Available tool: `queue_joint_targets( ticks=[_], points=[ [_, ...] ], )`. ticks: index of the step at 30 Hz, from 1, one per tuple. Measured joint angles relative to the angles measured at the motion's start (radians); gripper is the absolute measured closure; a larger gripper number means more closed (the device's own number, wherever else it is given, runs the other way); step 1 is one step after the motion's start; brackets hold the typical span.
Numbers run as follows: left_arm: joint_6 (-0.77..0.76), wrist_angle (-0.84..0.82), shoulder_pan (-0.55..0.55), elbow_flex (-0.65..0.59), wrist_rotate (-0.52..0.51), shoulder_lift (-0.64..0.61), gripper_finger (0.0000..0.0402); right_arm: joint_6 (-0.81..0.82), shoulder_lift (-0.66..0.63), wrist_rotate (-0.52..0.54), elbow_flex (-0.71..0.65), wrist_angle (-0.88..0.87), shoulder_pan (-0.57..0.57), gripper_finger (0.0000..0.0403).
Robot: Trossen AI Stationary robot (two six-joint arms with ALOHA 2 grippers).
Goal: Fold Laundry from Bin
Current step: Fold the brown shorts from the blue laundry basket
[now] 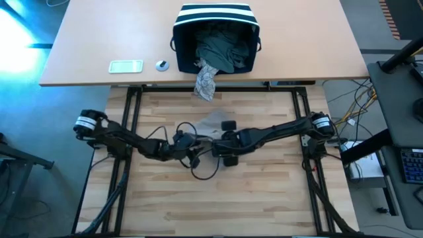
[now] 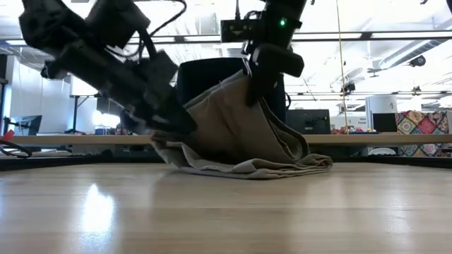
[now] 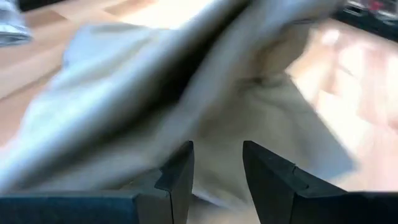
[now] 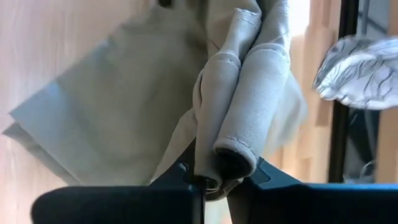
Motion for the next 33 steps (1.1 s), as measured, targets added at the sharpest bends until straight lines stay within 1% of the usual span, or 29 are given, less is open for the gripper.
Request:
queue_joint_targets(
  ticks=[3,7,11,13,17,19,22,24,28,31,33],
  points=[
    [-0.003,-0.019,0.021,0.002,-0.078,0.043,0.0278,-0.046,0.000,0.001,0.029,-0.038,0.000,0.0376],
    [-0.044,-0.120,0.052,0.007,-0.085,0.059,0.0278,-0.055,0.000,0.001,0.039,-0.100,0.000,0.0376],
    [-0.059,-0.194,0.057,0.008,-0.088,0.045,0.0278,-0.057,0.000,-0.003,0.038,-0.148,0.001,0.0375],
    [-0.065,-0.211,0.057,0.008,-0.088,0.043,0.0278,-0.045,0.000,-0.050,0.038,-0.145,0.001,0.0375],
    [-0.091,-0.220,0.059,0.008,-0.087,0.043,0.0278,0.001,0.009,-0.252,0.035,-0.108,0.001,0.0374],
    [-0.104,-0.221,0.061,0.008,-0.086,0.043,0.0278,0.028,0.026,-0.314,0.033,-0.100,0.007,0.0374],
    [-0.131,-0.223,0.069,0.008,-0.084,0.043,0.0278,0.077,0.068,-0.323,0.030,-0.073,0.019,0.0374],
    [-0.147,-0.225,0.074,0.008,-0.087,0.043,0.0278,0.120,0.101,-0.334,0.030,-0.019,0.022,0.0374],
    [-0.151,-0.233,0.076,0.007,-0.089,0.043,0.0278,0.145,0.155,-0.424,0.030,0.086,0.023,0.0374],
    [-0.149,-0.276,0.077,0.008,-0.083,0.031,0.0278,0.149,0.181,-0.443,0.030,0.128,0.026,0.0374],
    [-0.144,-0.334,0.073,0.010,-0.080,-0.007,0.0278,0.161,0.193,-0.443,0.030,0.130,0.023,0.0374]
  ],
)
